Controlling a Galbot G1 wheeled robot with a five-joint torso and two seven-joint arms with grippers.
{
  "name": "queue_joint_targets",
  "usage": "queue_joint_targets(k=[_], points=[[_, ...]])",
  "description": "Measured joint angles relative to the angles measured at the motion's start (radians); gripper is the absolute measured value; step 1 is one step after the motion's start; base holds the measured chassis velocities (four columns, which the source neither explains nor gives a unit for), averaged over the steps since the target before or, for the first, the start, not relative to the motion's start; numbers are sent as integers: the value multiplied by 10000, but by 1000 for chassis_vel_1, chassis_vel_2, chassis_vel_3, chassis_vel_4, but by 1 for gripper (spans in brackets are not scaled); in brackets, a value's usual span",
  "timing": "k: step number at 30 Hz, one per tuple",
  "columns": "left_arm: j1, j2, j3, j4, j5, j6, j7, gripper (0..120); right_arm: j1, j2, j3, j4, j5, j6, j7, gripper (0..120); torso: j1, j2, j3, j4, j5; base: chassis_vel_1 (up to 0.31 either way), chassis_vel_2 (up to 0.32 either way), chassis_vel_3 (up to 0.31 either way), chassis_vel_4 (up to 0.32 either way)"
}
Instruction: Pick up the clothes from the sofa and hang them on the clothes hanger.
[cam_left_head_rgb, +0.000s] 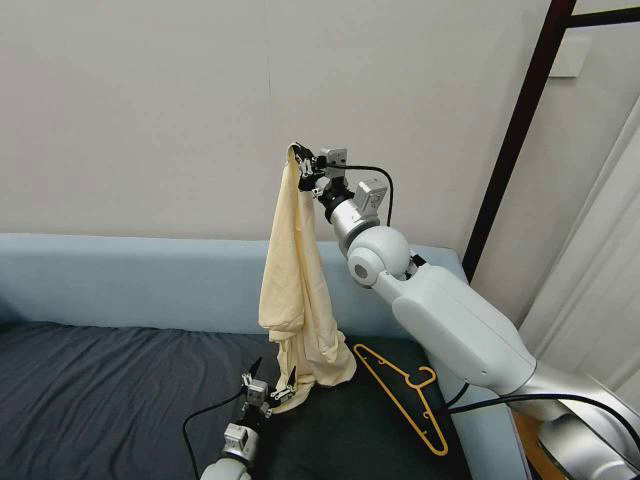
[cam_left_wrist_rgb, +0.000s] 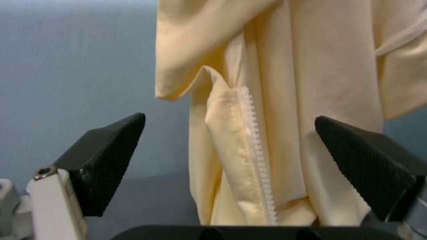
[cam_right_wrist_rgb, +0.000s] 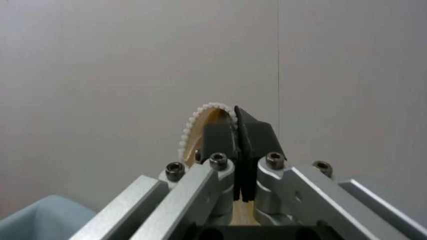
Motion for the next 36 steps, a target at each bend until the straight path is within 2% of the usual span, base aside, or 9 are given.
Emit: queue_joint_targets(k=[5, 9, 14, 15, 19, 25, 29, 33, 36], points=[[-84, -292, 110, 134, 121, 311, -614, 99, -3, -58, 0, 57, 24, -6, -6, 0, -1, 0, 0, 0, 0, 0, 0, 0, 0], [-136, -421, 116, 173, 116, 448, -1033, 90, -33, -160, 0, 142, 43, -17, -10, 0, 0, 0, 0, -1, 1, 0, 0, 0, 0], [-146, -358, 32, 128, -32, 481, -1242, 69, -72, -283, 0, 283, 85, -43, -12, 0, 0, 1, 0, 1, 1, 0, 0, 0, 0], [-146, -358, 32, 128, -32, 481, -1242, 69, -72, -283, 0, 283, 85, -43, -12, 0, 0, 1, 0, 1, 1, 0, 0, 0, 0], [-69, -400, -63, -74, -181, 481, -1246, 49, -69, -395, -21, 361, 122, -52, -12, 0, 0, 1, 0, 0, 0, 0, 0, 0, 0], [156, -318, -121, -342, -189, 484, -1238, 32, -80, -457, -21, 433, 134, -57, -10, 0, -1, 1, -1, 1, 0, 0, 0, 0, 0], [157, -281, -300, -339, -196, 481, -1223, 13, -117, -583, -23, 554, 183, -65, 2, 0, -1, 1, 0, 0, 0, 0, 0, 0, 0], [150, -312, -372, -331, -207, 441, -1202, 1, -124, -667, -27, 620, 218, -72, 33, 0, 0, 0, -1, 0, 0, 0, 0, 0, 0], [150, -358, -407, -319, -218, 424, -1187, 0, -141, -746, -29, 688, 264, -79, 76, 0, 0, 1, 0, 1, 0, 0, 0, 0, 0]])
